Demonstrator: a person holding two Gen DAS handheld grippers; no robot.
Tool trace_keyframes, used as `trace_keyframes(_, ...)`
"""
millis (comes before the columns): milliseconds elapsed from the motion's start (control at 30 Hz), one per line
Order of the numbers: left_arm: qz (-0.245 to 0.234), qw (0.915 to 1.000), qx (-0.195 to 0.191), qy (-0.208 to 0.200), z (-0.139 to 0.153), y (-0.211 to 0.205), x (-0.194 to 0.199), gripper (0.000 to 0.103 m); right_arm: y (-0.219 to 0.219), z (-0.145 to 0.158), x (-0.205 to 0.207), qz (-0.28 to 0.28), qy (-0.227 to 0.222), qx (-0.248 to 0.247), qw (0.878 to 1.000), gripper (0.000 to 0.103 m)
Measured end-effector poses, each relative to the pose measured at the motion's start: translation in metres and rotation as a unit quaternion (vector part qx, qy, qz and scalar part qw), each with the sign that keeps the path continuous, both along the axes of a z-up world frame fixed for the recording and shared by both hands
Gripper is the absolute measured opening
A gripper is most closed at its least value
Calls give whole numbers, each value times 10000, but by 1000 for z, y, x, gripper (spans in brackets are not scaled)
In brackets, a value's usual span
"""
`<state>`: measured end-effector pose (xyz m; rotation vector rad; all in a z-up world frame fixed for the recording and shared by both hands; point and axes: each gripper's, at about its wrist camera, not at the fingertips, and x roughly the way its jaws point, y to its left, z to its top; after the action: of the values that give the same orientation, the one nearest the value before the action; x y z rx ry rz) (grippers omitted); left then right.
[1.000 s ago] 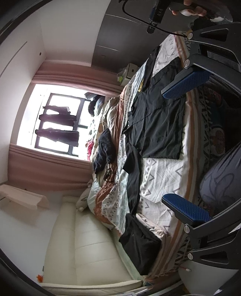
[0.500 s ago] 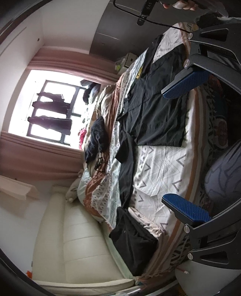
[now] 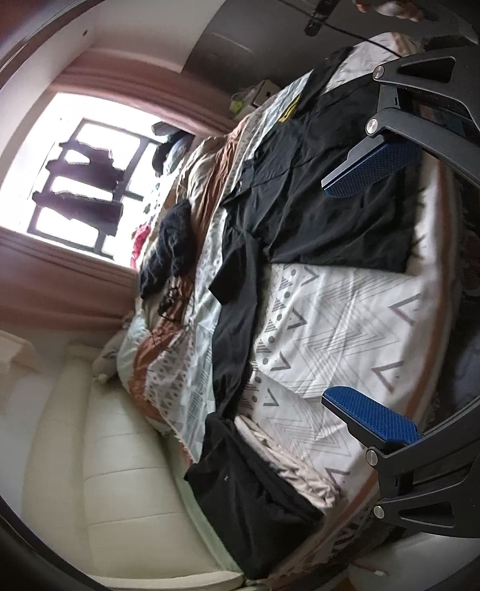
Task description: Fold large clothes
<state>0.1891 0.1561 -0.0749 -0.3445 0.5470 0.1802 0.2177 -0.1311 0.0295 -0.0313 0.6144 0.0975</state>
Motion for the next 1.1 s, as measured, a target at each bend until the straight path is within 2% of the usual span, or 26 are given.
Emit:
trace_keyframes(200, 305, 9992, -100, 236, -7, 27, 50, 100, -4, -14, 45, 6, 272, 225, 9994, 103)
trace_keyframes(400, 597, 9959, -406, 540, -19, 60, 97, 90, 4, -30, 91, 56, 555, 259, 9981, 103)
trace_keyframes(733, 1060, 9878, -803, 816, -41, 110, 156, 77, 39, -68, 159, 269, 968, 180, 9948, 102)
trace_keyframes(1100, 1486, 9775, -1027, 1087, -76, 163, 224, 62, 80, -99, 229, 587, 1162, 31, 9915, 94)
